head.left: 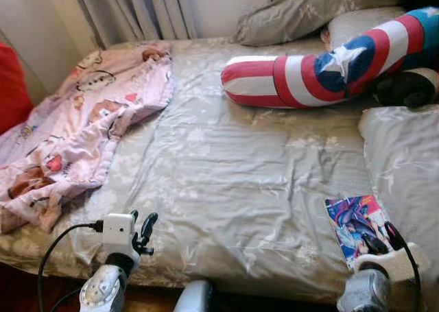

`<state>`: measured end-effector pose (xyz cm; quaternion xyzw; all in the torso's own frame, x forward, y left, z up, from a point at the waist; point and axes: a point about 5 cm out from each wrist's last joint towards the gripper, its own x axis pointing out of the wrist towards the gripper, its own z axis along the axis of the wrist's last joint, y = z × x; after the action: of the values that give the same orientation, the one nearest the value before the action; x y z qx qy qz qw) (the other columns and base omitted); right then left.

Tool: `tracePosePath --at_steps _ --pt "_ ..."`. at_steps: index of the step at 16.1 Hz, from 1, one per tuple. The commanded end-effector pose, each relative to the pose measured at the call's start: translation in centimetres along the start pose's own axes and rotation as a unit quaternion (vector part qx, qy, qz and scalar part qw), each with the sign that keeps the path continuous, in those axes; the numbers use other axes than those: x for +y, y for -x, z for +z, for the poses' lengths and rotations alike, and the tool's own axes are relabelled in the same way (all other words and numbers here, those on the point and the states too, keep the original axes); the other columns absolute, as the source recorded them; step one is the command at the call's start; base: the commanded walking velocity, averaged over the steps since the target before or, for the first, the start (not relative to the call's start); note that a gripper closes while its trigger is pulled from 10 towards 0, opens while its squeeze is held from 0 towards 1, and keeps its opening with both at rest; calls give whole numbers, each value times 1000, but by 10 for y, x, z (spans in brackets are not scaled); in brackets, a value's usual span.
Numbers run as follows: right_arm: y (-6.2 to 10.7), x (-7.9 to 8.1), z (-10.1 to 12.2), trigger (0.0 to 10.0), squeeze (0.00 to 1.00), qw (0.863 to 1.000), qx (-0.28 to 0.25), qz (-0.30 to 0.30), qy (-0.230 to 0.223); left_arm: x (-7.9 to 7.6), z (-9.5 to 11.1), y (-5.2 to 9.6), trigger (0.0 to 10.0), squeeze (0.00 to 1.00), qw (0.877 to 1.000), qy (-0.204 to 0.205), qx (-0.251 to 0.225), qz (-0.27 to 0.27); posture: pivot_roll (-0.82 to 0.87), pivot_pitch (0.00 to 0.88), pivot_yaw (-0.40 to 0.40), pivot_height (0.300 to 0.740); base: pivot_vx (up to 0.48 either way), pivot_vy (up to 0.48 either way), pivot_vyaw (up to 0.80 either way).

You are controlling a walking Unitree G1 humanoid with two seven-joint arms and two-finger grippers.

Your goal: Clean up the room

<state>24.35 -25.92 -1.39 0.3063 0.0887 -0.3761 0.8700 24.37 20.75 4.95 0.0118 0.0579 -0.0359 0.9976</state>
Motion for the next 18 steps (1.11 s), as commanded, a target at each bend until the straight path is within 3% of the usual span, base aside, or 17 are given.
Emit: tracePosePath --at_steps 1,2,6,8,9,18 --pt "5 -13 -5 10000 1000 1000 7 -23 6 5 0 2 10000 0 1000 -6 6 0 145 139 126 651 0 0 0" --pt "6 -19 -7 10000 1000 999 14 -36 -4 5 0 2 10000 0 1000 -5 7 0 144 141 128 651 0 0 0" --pt "6 -19 -7 10000 1000 999 14 -36 -4 5 0 2 10000 0 1000 -5 7 0 144 141 128 651 0 0 0" --pt "13 -30 -24 10000 1000 996 64 -47 -29 6 0 4 10000 0 1000 -9 10 -7 158 155 143 651 0 0 0" --pt "12 -24 -24 10000 1000 997 67 -34 -28 6 2 3 10000 0 1000 -10 10 -8 154 156 146 651 0 0 0" --pt "12 -24 -24 10000 1000 997 67 -34 -28 6 2 3 10000 0 1000 -10 10 -8 154 156 146 651 0 0 0"
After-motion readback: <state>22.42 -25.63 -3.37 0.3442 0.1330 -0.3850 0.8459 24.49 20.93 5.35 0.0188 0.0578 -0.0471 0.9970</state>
